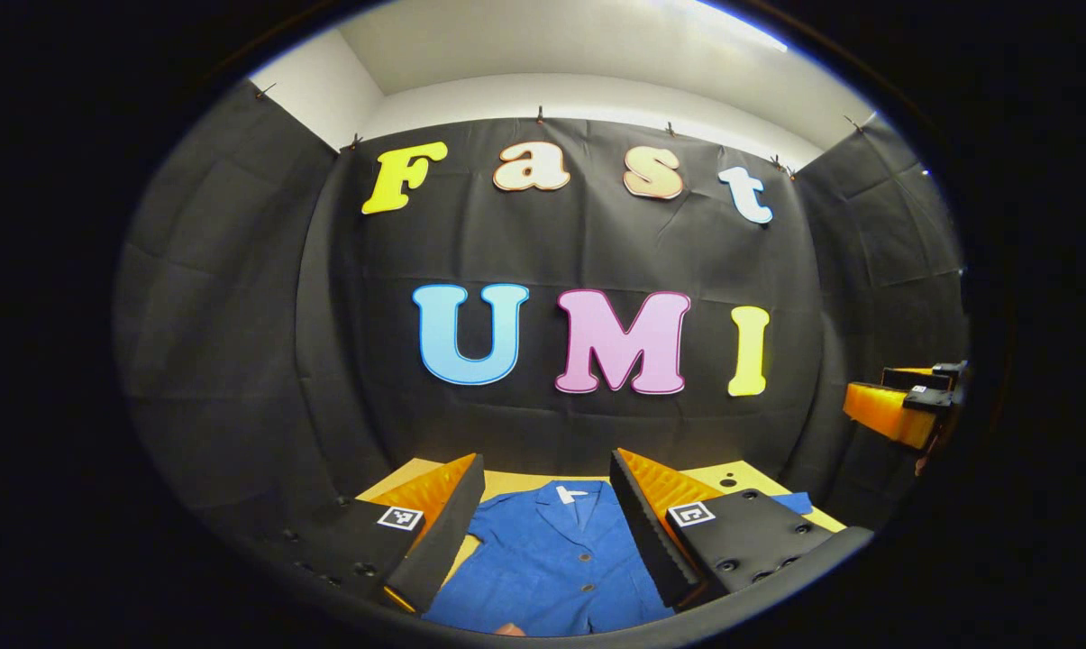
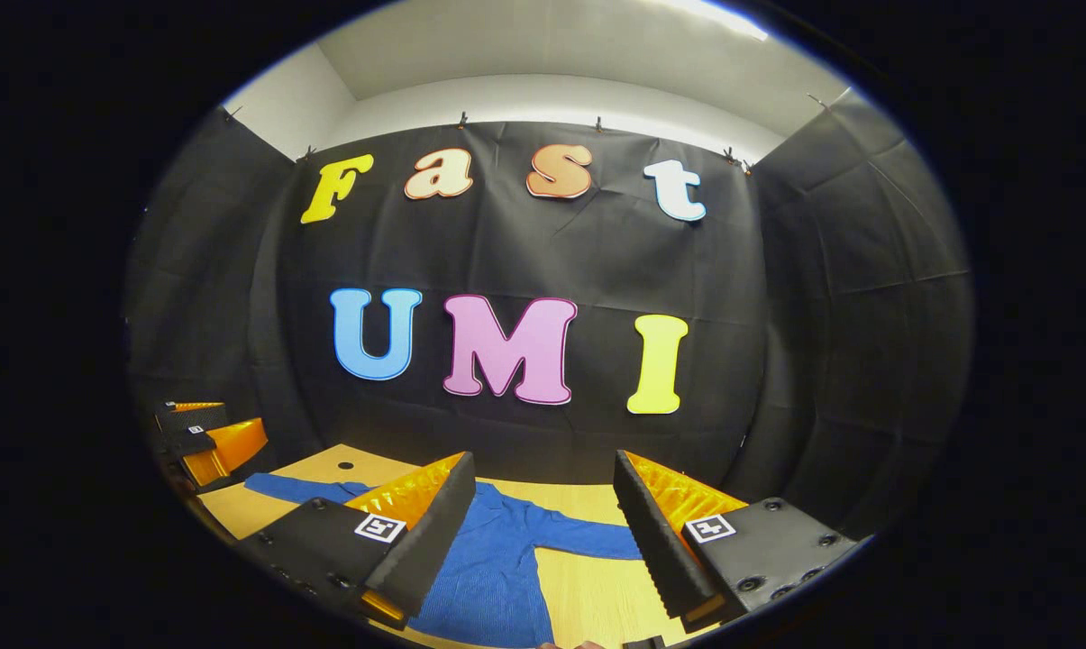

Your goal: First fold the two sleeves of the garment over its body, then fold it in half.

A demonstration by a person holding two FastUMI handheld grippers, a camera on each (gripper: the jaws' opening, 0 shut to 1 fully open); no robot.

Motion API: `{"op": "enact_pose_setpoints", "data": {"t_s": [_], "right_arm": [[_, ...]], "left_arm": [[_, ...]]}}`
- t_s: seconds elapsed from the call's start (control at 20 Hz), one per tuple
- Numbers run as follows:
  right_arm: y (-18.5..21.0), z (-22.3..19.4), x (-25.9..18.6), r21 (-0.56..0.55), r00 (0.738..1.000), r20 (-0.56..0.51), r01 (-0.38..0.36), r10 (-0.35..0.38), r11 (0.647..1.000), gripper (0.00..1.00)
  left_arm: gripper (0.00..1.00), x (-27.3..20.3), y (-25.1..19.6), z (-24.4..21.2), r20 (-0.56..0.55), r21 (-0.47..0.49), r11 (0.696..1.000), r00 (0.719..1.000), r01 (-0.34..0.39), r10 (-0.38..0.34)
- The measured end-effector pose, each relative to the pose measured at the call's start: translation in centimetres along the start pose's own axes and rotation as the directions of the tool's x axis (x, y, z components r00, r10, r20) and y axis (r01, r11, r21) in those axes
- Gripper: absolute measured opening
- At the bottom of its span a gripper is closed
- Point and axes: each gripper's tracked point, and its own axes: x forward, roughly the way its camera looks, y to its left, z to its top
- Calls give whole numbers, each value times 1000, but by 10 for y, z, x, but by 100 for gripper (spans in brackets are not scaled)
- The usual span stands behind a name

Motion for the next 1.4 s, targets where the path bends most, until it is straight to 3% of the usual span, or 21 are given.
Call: {"op": "enact_pose_setpoints", "data": {"t_s": [1.4], "right_arm": [[-11,32,4,-57,997,73,35,-31,998,96]], "left_arm": [[82,-5,26,8,34,22,999,999,-27,27]]}}
